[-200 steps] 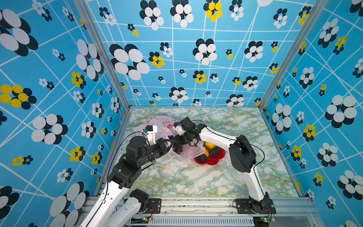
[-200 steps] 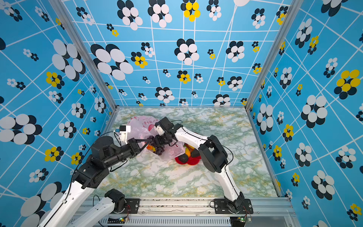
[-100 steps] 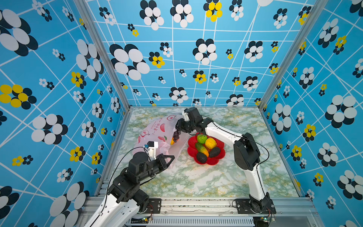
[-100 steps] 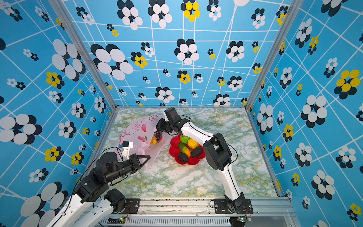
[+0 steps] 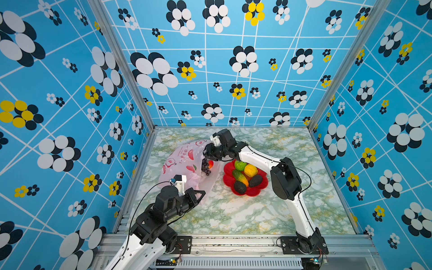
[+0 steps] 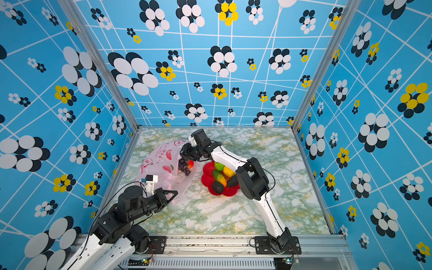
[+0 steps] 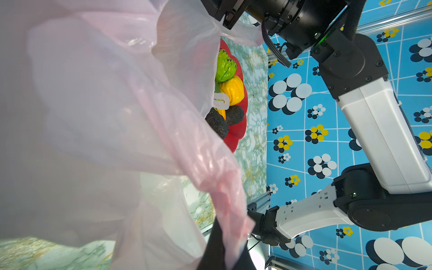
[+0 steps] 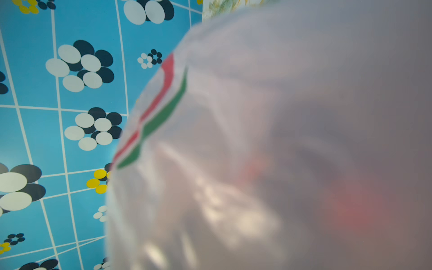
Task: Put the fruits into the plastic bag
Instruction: 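Withdraw the right gripper from the bag while left gripper lowers the bag, then move the right gripper back over the red bowl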
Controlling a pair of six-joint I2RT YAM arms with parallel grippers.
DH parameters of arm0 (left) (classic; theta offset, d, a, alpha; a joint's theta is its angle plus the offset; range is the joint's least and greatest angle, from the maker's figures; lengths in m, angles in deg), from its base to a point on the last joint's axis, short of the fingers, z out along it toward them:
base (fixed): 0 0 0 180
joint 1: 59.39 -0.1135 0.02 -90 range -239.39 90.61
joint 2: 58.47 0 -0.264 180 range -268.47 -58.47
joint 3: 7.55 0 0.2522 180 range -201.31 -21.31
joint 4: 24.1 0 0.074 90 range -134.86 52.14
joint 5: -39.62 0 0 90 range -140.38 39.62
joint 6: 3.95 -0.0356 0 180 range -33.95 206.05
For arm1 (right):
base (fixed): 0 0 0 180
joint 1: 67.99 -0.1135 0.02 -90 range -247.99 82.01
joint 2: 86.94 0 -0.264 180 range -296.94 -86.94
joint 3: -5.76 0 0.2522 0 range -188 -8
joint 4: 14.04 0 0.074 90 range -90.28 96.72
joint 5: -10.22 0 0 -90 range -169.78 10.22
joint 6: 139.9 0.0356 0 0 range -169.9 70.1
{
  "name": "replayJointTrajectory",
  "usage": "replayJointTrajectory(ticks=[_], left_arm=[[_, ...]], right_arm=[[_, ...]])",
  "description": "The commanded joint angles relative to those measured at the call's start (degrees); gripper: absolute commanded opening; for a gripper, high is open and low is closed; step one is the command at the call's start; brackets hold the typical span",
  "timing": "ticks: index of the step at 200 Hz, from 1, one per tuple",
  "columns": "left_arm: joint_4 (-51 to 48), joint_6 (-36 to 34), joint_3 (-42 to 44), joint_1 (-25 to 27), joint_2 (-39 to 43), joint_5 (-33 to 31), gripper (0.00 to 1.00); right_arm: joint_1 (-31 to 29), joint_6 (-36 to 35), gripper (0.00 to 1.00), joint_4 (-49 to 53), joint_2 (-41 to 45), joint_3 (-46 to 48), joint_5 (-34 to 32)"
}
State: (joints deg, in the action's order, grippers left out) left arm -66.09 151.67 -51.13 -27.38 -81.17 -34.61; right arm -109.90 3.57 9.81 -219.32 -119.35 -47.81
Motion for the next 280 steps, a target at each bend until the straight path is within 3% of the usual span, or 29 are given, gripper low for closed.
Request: replayJointTrajectory(ticks=[1, 37, 67, 112, 139, 173, 232, 244, 252, 280], left_arm=[[0.6, 0.5, 1.3, 0.1, 0.0, -0.5, 0.00], [0.9, 0.4, 1.2, 0.0, 0.0, -0.8, 0.00], [0.7, 0.3, 1.2, -0.3, 0.2, -0.9, 0.00], [-1.0, 0.0, -1.1, -1.7, -0.5, -3.3, 0.00], [-4.4, -1.6, -4.8, -2.6, -0.8, -6.8, 0.00], [-9.4, -2.5, -8.2, -2.9, -0.9, -11.9, 0.00], [-9.1, -0.9, -7.6, -2.9, -0.6, -14.6, 0.00], [-8.8, -0.9, -7.6, -2.9, -0.8, -15.0, 0.00], [-8.5, -1.2, -7.6, -2.9, -1.0, -15.0, 0.00], [-7.8, -2.2, -8.2, -2.9, -2.7, -14.9, 0.00]], right_arm=[[-1.7, 2.4, 0.53, -2.4, -2.3, -3.9, 6.0], [-2.3, 2.4, 0.60, -1.9, -3.0, -5.3, 6.7], [-2.0, -2.6, 0.62, 3.8, -1.5, -6.9, 5.4], [-1.7, -16.8, 0.66, 24.5, 3.9, -8.7, -2.3], [-1.1, -22.1, 0.67, 31.9, 8.2, -6.9, -4.9], [0.1, -25.5, 0.70, 36.5, 15.4, -2.8, -7.2], [2.1, -28.6, 0.80, 40.1, 25.1, 1.5, -8.7], [2.4, -30.0, 0.87, 41.6, 27.0, 0.9, -11.0], [2.7, -31.3, 0.99, 42.9, 28.4, 0.4, -12.9], [3.6, -35.5, 0.99, 46.8, 35.1, 0.9, -24.6]])
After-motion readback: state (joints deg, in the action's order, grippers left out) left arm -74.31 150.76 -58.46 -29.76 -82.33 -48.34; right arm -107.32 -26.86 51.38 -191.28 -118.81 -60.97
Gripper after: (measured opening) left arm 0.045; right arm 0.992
